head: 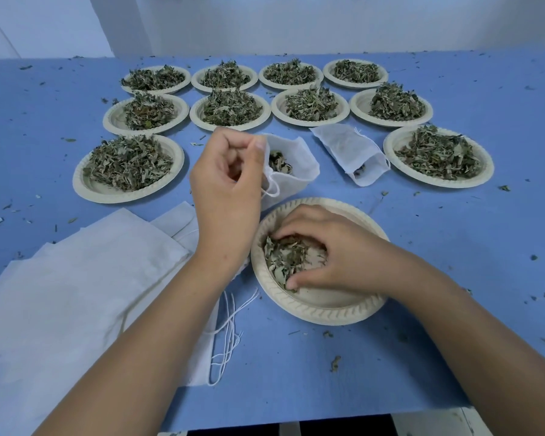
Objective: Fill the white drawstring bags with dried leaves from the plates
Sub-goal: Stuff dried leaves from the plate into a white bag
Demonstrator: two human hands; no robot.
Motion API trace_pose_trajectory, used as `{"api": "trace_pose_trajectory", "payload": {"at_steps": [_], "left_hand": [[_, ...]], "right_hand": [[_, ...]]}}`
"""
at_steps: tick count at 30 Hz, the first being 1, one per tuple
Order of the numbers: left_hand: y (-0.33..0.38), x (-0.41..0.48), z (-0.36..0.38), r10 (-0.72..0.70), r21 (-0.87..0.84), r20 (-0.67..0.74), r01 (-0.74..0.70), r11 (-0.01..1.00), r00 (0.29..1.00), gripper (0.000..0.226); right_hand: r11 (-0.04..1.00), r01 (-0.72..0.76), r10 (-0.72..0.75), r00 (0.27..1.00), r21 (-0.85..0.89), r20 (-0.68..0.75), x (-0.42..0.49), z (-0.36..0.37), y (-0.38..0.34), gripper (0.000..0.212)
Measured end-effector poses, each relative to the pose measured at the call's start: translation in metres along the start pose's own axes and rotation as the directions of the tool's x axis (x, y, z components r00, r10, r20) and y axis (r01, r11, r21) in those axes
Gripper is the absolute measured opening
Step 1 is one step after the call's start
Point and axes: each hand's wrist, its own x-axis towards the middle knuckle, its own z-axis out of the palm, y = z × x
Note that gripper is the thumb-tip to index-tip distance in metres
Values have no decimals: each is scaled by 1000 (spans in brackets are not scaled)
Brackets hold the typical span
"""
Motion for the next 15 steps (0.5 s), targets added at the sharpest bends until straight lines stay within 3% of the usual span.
{"api": "trace_pose_trajectory", "payload": {"at_steps": [6,11,15], "left_hand": [[0,0,1,-13,-7,14,14,1000,1000,21],[1,-1,0,-7,6,15,7,1000,1000,21],[1,-1,0,-14,4,23,14,1000,1000,21]], "right_hand": [[994,97,-101,990,-41,-101,1,-2,-2,21],[984,65,-31,979,168,-200,-4,-18,0,25],[982,46,3,966,186,-259,-8,-28,2,32]]}}
